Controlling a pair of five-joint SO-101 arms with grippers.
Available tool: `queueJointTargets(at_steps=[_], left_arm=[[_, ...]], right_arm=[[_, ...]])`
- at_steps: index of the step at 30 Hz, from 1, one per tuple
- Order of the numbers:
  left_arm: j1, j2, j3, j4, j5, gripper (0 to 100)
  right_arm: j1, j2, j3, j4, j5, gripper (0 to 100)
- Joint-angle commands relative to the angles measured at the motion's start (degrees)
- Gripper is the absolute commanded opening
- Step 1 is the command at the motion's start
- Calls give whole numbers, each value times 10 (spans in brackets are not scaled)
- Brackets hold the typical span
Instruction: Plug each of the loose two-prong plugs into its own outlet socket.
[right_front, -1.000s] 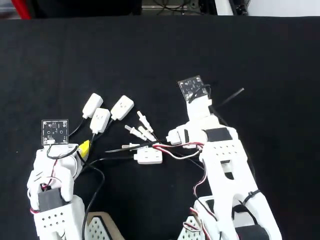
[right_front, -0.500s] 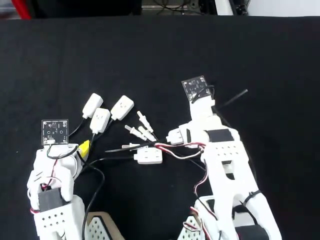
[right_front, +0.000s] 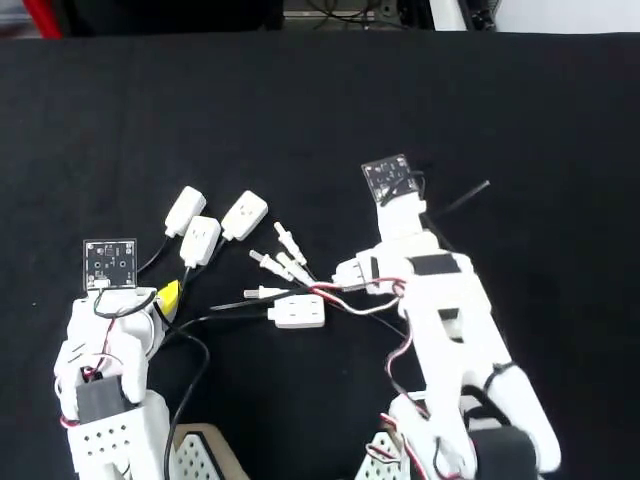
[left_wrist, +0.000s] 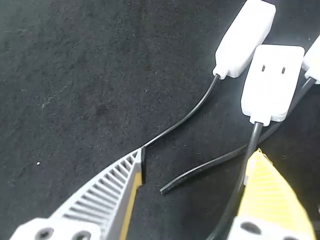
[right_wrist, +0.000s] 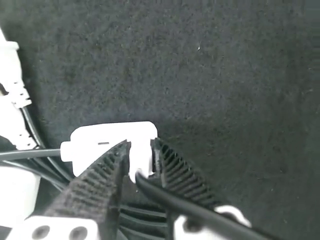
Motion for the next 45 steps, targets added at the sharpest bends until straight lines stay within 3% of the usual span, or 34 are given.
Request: queueJointTargets(at_steps=[1,10,16,27,34,39,45], left_arm=[[-3,-4,10,-8,4,317],[-3,-4,10,-8,4,317],[-3,-4,10,-9,3,317],[-3,-1,10,-8,-21,317],[-3,0,10,-8,-22,317],[-3,0,10,-8,-22,317],[-3,0,10,-8,-22,317]], right_arm=[[-5,37,-35,3,-5,11],[-4,52,-51,8,0,11],[23,53,-67,27,50,11],[281,54,-114,20,254,11],[430,178,-174,-97,343,11],[502,356,-347,-100,343,11],[565,549,-638,18,341,11]])
